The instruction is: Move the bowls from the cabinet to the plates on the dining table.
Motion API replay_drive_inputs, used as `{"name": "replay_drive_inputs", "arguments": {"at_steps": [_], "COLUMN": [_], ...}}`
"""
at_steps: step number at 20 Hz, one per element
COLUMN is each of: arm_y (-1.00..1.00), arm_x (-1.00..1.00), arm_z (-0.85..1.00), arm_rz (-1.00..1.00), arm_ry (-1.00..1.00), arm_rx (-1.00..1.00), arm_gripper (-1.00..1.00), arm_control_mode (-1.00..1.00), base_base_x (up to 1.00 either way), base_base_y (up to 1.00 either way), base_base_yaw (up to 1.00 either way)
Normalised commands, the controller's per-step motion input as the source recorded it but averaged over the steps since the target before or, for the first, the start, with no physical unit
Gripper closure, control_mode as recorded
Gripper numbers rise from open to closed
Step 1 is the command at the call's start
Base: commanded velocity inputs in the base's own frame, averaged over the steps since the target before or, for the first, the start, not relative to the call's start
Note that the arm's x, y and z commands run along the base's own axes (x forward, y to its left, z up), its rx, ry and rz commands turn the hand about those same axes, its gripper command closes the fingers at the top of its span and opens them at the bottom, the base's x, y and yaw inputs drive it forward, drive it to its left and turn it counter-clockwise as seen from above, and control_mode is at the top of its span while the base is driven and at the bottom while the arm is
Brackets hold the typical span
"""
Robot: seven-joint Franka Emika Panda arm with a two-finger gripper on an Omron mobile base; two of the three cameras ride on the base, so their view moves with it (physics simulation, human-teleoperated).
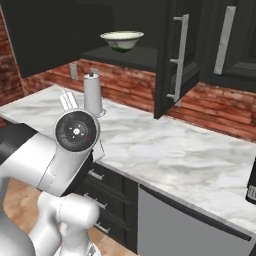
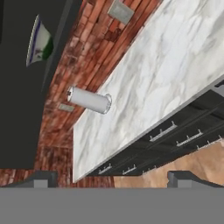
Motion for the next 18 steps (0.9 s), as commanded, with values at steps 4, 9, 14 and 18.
{"name": "replay_drive_inputs", "arguments": {"at_steps": [4,9,14,18], "arm_y": [0.00,0.00,0.00,0.00], "arm_x": [0.00,0.00,0.00,0.00], "arm_z": [0.00,0.00,0.00,0.00], "arm_rz": [0.00,0.00,0.00,0.00], "arm_ry": [0.00,0.00,0.00,0.00], "arm_rx": [0.00,0.00,0.00,0.00], "arm_gripper": [-1.00,-1.00,-1.00,-1.00], "arm_control_mode": [1.00,1.00,1.00,1.00], "base_base_x": [0.10,0.07,0.05,0.07], "base_base_y": [0.19,0.23,0.27,0.43], "base_base_yaw": [-0.19,-0.17,-0.16,0.03]}}
